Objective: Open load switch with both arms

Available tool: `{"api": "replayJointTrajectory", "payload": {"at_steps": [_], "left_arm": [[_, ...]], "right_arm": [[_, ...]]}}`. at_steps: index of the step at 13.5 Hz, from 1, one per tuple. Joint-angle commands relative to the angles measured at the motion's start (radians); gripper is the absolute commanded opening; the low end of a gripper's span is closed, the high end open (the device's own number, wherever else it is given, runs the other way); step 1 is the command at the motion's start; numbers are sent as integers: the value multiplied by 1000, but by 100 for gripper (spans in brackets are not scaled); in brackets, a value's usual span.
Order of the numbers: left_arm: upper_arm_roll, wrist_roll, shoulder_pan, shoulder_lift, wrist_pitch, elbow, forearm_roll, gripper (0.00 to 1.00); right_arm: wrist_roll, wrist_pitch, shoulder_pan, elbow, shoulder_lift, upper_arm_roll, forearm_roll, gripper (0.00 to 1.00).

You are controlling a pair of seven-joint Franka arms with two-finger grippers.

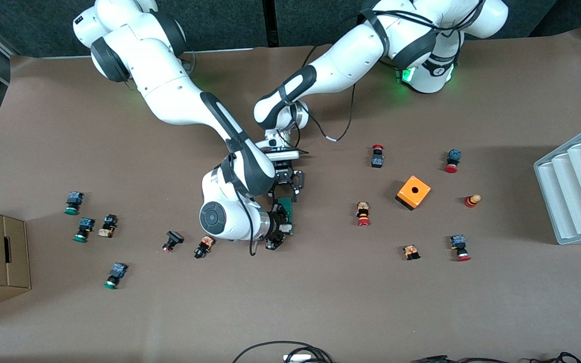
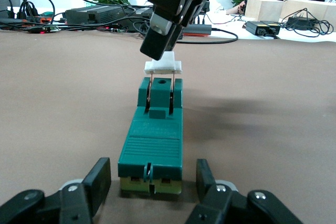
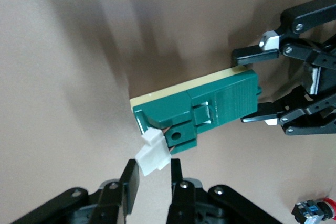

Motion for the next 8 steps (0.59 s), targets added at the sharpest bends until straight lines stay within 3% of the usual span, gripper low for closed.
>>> {"api": "replayJointTrajectory", "payload": {"at_steps": [1, 8], "left_arm": [[5, -7, -12, 10, -6, 8, 5, 74], [5, -9, -12, 9, -6, 8, 5, 74]], "right_arm": [[-3, -22, 9, -78, -43, 20, -26, 31], [-9, -22, 6, -90, -61, 22, -40, 31]]}}
